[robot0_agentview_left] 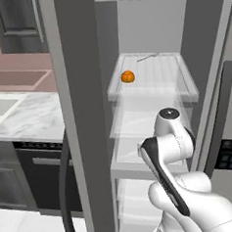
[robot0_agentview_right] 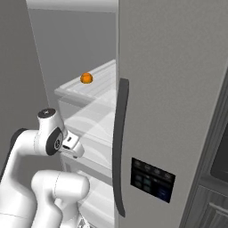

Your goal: Pick the orange and banana from the fridge and place them on the plate next to the blender to make a fruit smoothie.

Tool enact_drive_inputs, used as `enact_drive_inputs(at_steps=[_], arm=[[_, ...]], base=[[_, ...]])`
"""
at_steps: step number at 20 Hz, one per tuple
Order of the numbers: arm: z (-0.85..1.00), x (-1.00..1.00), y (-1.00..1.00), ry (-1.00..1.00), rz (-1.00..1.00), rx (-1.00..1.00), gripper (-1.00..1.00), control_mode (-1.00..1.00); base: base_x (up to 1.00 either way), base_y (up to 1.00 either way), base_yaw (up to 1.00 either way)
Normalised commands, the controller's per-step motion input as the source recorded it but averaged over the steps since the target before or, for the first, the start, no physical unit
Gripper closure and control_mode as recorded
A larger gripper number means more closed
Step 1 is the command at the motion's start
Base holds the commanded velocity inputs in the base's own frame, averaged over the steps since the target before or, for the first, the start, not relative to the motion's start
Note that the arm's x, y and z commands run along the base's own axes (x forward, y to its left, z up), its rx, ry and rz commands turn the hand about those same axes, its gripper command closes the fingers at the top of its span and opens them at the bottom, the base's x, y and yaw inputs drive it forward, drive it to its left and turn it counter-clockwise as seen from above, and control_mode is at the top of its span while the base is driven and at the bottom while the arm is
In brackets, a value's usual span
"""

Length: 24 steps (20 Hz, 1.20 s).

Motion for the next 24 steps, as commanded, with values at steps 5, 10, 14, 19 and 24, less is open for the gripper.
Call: enact_drive_inputs(at_steps=[5,10,14,19,24], arm=[[0.57,0.09,0.04,-0.04,0.0,0.0,-1.0,-1.0],[1.0,0.28,-0.01,-0.08,0.0,0.0,-1.0,-1.0],[1.0,0.3,-0.13,-0.12,0.0,0.0,-1.0,-1.0],[1.0,0.12,0.0,-0.13,0.0,-0.01,-1.0,-1.0],[0.78,0.2,0.07,-0.13,0.0,0.0,-1.0,-1.0]], base=[[0.01,0.0,0.0],[0.0,0.0,0.0],[0.0,0.0,0.0],[0.0,0.0,0.0],[0.0,0.0,0.0]])
